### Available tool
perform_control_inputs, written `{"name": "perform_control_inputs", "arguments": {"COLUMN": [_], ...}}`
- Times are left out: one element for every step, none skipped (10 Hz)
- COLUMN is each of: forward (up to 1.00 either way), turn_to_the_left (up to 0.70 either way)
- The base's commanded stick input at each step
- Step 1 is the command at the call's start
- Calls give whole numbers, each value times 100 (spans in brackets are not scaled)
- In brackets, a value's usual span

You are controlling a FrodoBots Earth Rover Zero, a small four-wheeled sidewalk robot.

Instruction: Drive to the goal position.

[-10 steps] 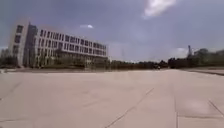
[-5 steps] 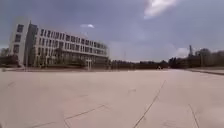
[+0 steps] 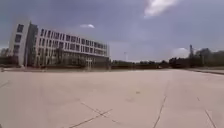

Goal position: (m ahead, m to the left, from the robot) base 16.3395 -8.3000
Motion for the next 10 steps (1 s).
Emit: {"name": "perform_control_inputs", "arguments": {"forward": [70,70,70,70,70,70,70,70,70,70], "turn_to_the_left": [0,0,-4,-19,-35,-35,-35,-35,-35,0]}}
